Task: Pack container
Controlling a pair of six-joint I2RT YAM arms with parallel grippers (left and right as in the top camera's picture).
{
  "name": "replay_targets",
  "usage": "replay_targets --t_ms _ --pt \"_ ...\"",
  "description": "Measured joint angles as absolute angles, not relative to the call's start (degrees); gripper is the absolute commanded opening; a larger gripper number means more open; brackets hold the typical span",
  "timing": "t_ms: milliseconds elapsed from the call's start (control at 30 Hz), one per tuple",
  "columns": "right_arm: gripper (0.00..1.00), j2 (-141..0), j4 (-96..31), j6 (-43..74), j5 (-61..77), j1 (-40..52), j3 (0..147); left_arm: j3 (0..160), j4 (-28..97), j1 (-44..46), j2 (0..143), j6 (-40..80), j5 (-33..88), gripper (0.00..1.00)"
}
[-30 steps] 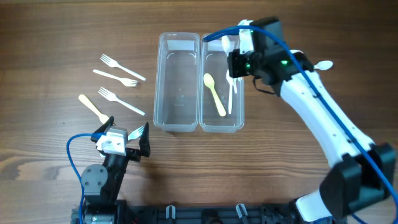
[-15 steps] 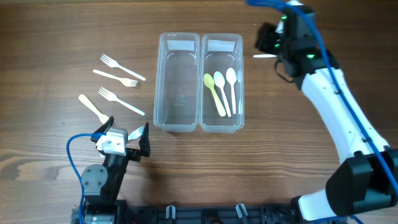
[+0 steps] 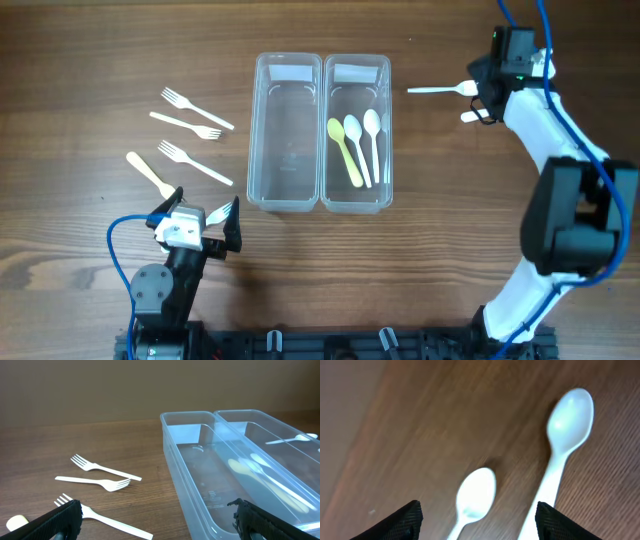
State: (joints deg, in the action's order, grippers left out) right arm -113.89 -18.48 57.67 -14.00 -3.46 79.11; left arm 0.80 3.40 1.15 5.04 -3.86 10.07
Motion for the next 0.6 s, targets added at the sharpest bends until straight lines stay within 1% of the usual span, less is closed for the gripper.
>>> replay_targets --t_ms 167,200,267,400,467,600 --pt "0.73 -116.22 -16.67 64.38 -13.98 -5.76 79.11 0.80 3.40 1.15 5.04 -3.86 10.09 1.00" --pt "0.75 -116.95 -16.19 64.97 -13.98 -6.33 79.11 0.80 3.40 1.15 5.04 -3.86 10.07 1.00" --pt "0.75 -118.67 -15.18 65.95 -13.50 -7.35 79.11 0.80 3.40 1.15 5.04 -3.86 10.07 1.00" --pt "0.74 -121.71 -7.70 64.82 -9.98 -7.81 79.11 0.80 3.40 1.15 5.04 -3.86 10.09 1.00" --pt "0.74 -121.95 -7.03 64.20 -8.47 -7.81 79.11 0.80 3.40 1.15 5.04 -3.86 10.07 1.00" --pt "0.68 -121.95 -6.70 63.35 -6.94 -7.81 79.11 0.80 3.40 1.15 5.04 -3.86 10.09 1.00"
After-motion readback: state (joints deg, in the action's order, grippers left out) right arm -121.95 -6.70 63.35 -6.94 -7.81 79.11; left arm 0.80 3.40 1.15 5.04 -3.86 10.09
